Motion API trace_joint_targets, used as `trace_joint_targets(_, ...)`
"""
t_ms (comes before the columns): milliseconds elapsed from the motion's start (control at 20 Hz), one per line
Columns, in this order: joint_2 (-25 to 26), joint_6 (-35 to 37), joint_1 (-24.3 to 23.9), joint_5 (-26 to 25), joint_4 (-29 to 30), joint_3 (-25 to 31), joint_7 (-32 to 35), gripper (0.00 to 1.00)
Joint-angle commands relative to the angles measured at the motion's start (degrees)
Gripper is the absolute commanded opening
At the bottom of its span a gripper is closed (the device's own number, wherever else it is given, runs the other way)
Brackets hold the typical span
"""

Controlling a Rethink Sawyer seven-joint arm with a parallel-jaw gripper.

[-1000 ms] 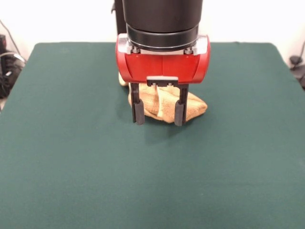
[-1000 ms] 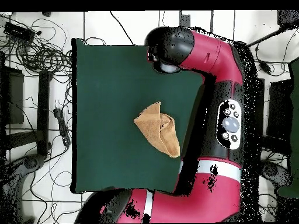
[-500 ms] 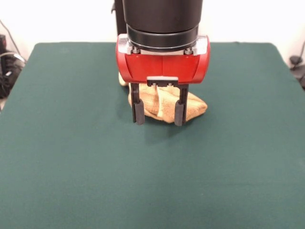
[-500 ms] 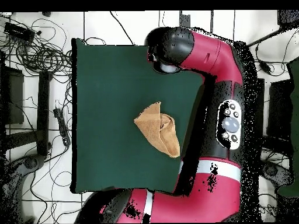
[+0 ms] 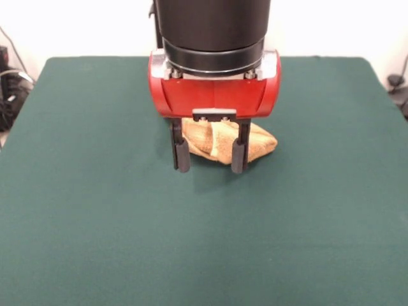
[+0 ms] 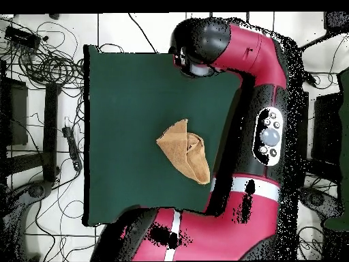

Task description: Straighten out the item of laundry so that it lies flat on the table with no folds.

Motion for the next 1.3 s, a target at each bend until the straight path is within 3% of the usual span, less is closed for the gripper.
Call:
trace_joint_targets(50, 11.4, 14.83, 0.17, -0.01, -17.71, 2.22, 10.18, 1.0)
trace_joint_targets(250, 12.56, 16.73, -0.03, 0.42, -20.1, 2.04, 10.68, 1.0)
trace_joint_targets(800, 11.13, 15.58, 0.3, 0.38, -17.46, 1.48, 9.88, 1.0)
trace_joint_targets(950, 7.88, 12.9, 0.44, 0.11, -11.51, 1.35, 8.89, 1.0)
trace_joint_targets(1300, -4.86, 2.72, 0.44, 0.09, 12.08, 1.24, 4.86, 1.0)
